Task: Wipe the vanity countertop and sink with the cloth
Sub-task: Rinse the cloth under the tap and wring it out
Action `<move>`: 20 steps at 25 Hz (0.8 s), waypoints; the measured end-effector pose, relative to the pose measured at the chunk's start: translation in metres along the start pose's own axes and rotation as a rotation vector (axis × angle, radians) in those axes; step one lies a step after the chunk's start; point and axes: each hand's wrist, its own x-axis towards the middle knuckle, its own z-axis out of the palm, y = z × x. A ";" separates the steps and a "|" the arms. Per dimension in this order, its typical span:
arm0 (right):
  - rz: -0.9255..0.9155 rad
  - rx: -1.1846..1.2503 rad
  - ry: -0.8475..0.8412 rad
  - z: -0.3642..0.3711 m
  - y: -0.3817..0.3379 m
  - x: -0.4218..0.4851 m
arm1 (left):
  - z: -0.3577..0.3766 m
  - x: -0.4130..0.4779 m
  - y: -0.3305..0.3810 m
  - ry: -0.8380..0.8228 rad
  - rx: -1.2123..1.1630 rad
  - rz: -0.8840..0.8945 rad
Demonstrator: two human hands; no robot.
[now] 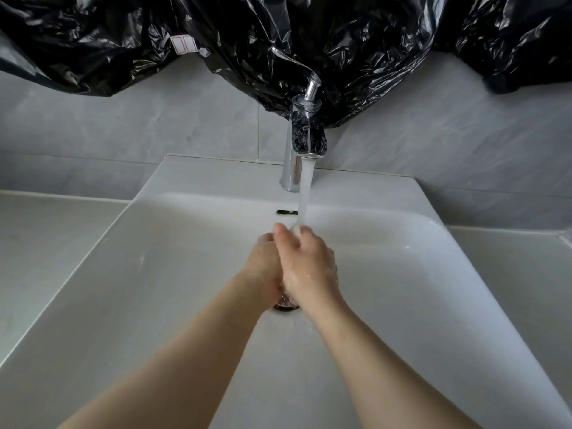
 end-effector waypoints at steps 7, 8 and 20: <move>0.585 0.645 -0.044 -0.008 0.012 0.023 | -0.016 0.004 0.020 -0.230 -0.196 0.053; 0.659 0.758 -0.150 -0.007 0.011 0.022 | -0.017 0.004 0.020 -0.246 -0.200 0.082; -0.210 -0.124 -0.036 0.001 0.012 0.011 | 0.007 0.003 0.000 0.024 0.120 -0.021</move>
